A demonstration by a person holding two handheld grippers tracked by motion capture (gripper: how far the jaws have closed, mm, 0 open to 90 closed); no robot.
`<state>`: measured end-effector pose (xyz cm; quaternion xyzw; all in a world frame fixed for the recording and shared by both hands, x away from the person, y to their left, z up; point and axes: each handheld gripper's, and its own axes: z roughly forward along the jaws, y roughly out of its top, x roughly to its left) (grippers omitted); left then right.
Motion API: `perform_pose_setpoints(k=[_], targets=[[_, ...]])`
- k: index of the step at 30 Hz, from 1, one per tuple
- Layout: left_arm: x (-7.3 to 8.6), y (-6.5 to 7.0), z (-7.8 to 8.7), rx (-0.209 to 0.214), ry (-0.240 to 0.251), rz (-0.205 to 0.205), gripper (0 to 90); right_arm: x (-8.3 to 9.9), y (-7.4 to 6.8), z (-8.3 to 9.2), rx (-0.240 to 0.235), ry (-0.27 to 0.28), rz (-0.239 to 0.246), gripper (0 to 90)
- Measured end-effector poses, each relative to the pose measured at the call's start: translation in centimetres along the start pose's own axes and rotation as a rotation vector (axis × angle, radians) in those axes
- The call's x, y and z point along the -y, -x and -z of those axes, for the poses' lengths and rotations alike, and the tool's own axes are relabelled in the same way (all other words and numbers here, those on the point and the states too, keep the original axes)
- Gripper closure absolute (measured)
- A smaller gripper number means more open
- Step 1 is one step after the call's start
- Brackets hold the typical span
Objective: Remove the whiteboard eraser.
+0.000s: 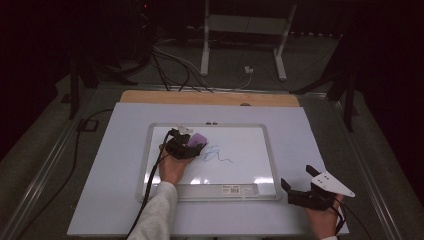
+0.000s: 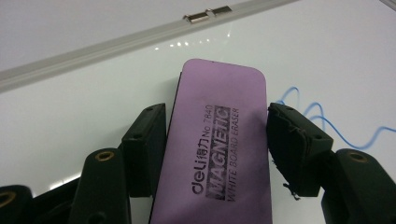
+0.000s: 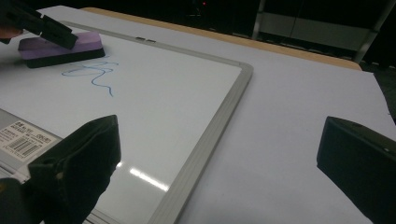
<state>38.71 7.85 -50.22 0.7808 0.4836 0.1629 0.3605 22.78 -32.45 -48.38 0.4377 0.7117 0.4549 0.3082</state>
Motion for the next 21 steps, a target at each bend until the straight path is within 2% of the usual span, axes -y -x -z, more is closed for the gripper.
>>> perform_pose_setpoints(k=[12, 21], targets=[[-1.1, -0.1, -1.3, -0.019, 0.004, 0.038, 41.0, 0.0, -0.1, -0.2, -0.002, -0.004, 0.005, 0.0], [-0.6, 1.0, -1.0, -0.033, -0.006, -0.012, 41.5, 0.0, 0.0, -0.2, -0.002, -0.007, 0.003, 0.0]])
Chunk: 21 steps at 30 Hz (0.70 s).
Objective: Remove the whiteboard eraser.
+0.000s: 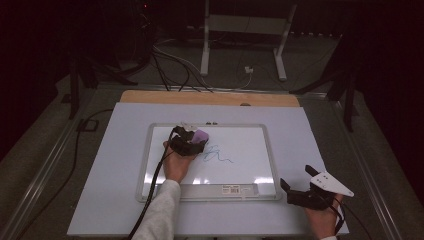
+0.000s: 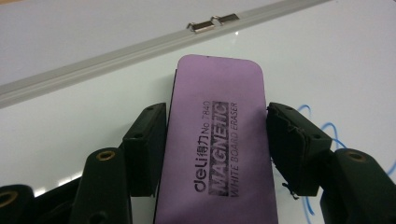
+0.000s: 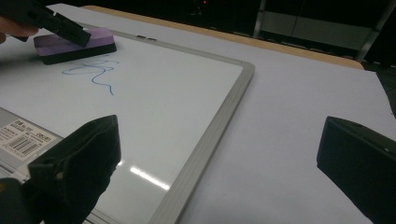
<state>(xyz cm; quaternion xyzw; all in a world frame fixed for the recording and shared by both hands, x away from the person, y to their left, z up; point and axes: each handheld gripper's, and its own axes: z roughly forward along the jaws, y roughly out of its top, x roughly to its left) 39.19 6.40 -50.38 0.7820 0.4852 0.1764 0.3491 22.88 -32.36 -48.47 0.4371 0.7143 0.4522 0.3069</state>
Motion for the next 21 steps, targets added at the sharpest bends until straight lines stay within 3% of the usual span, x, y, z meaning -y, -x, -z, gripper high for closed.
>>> perform_pose_setpoints(k=[5, 11, 21], targets=[[0.8, 0.6, 0.9, 0.024, -0.008, -0.026, 41.6, 0.0, 0.0, 0.1, 0.001, 0.002, 0.002, 0.0], [1.4, 0.9, 1.4, 0.026, -0.005, -0.027, 41.7, 0.0, 0.0, 0.1, 0.002, 0.001, -0.001, 0.0], [-0.6, 0.6, -0.6, -0.004, -0.016, -0.006, 41.8, 0.0, 0.0, 0.1, 0.002, 0.004, -0.001, 0.0]])
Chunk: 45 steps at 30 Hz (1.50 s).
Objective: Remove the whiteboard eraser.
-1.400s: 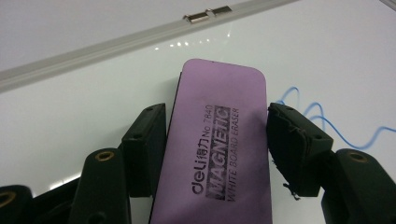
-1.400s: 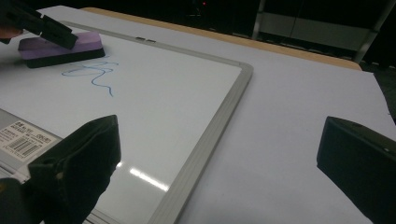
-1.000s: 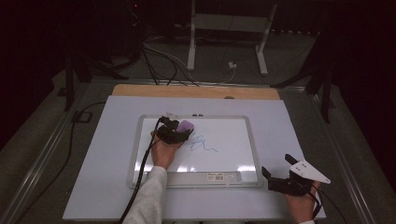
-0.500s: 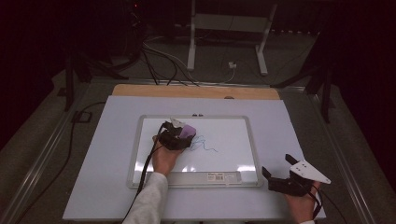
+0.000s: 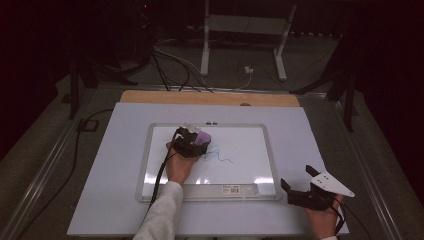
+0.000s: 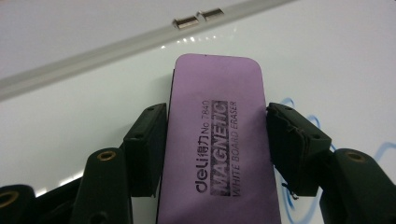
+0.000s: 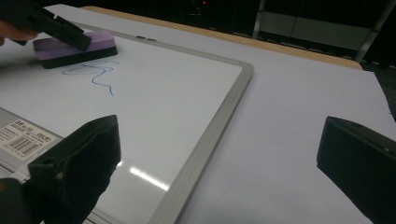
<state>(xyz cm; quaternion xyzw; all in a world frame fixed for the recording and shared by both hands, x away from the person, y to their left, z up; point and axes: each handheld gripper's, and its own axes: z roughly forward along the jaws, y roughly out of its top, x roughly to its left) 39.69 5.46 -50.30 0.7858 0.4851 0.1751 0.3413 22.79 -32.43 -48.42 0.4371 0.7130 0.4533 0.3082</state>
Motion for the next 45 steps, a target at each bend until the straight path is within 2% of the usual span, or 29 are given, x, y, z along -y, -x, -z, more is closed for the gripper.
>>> perform_pose_setpoints(k=[6, 7, 13, 23, 31, 37, 45], targets=[[-0.7, -0.2, -0.6, -0.030, -0.017, 0.000, 41.7, 0.0, 0.1, 0.1, 0.002, 0.001, -0.003, 0.0], [-0.8, -0.3, -0.6, -0.035, -0.017, 0.011, 41.7, 0.0, 0.1, 0.1, 0.002, 0.003, -0.004, 0.0], [-0.7, 0.0, -0.4, -0.050, -0.029, 0.010, 41.8, 0.1, 0.2, 0.1, 0.002, 0.002, -0.004, 0.0], [0.8, 1.2, 0.9, -0.007, -0.031, -0.049, 41.8, 0.0, 0.0, 0.1, 0.003, 0.002, -0.003, 0.0], [1.8, 1.8, 2.2, 0.019, -0.054, -0.062, 41.8, 0.0, 0.1, 0.2, 0.003, 0.004, -0.006, 0.0], [1.1, 1.7, 1.5, 0.009, -0.059, -0.051, 41.8, 0.0, 0.0, 0.1, 0.002, 0.002, -0.003, 0.0], [-0.9, 1.3, -0.4, -0.020, -0.075, -0.020, 41.8, 0.1, 0.1, 0.1, 0.002, 0.001, -0.006, 0.0]])
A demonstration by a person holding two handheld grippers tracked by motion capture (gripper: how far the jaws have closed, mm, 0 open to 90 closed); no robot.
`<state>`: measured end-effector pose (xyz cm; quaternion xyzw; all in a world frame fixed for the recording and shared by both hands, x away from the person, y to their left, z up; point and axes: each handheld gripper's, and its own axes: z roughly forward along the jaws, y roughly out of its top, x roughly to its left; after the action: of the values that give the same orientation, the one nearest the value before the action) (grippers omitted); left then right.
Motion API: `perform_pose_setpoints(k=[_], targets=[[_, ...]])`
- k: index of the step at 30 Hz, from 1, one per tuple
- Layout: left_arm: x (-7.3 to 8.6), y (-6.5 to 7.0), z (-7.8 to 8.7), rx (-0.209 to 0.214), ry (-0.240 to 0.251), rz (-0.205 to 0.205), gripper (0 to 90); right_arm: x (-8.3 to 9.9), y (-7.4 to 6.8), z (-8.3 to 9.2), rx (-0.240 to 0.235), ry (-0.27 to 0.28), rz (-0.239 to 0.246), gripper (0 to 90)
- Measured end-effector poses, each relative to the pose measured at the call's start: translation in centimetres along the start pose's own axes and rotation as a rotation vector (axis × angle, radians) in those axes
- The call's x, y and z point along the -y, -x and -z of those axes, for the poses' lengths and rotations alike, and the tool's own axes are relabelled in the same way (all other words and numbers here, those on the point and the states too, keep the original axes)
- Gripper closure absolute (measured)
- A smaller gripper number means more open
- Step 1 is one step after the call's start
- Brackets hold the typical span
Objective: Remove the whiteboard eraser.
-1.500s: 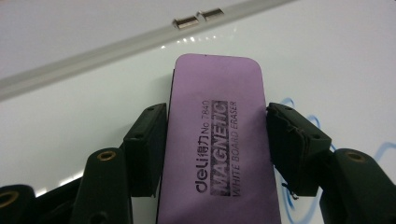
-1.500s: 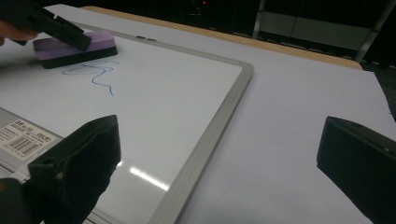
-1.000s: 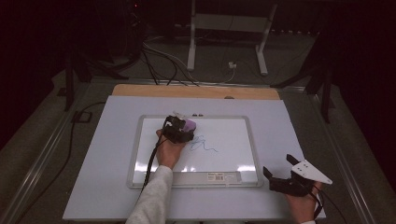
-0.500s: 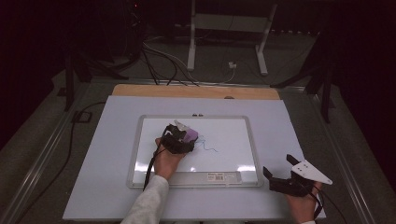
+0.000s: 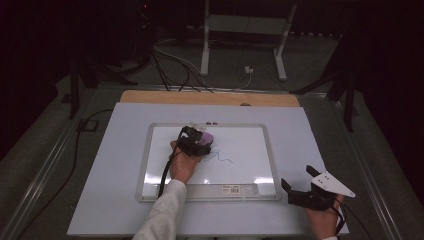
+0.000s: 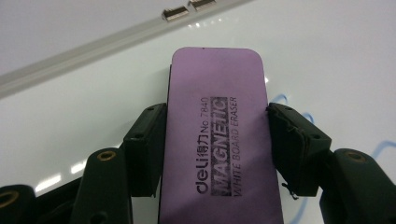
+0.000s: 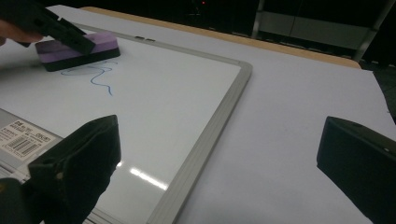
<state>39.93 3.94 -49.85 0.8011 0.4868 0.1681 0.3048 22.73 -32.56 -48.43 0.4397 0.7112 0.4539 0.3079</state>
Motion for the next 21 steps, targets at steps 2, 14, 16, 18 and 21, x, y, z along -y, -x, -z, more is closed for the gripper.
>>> perform_pose_setpoints(k=[2, 14, 16, 18, 21], targets=[[-0.2, 0.0, -0.2, -0.001, -0.002, 0.006, 41.8, 0.0, 0.0, 0.0, -0.001, 0.000, -0.001, 0.0], [1.1, 1.1, 1.0, 0.036, -0.012, -0.039, 41.8, 0.0, 0.0, 0.0, -0.002, -0.001, -0.001, 0.0], [1.5, 1.4, 1.4, 0.046, -0.012, -0.048, 41.8, 0.0, 0.0, 0.0, -0.002, -0.001, -0.002, 0.0], [1.9, 1.7, 1.8, 0.056, -0.015, -0.056, 41.8, 0.0, 0.0, 0.0, -0.001, -0.001, -0.001, 0.0], [2.5, 2.1, 2.4, 0.069, -0.025, -0.075, 41.8, 0.0, 0.0, 0.0, -0.001, 0.000, -0.003, 0.0]])
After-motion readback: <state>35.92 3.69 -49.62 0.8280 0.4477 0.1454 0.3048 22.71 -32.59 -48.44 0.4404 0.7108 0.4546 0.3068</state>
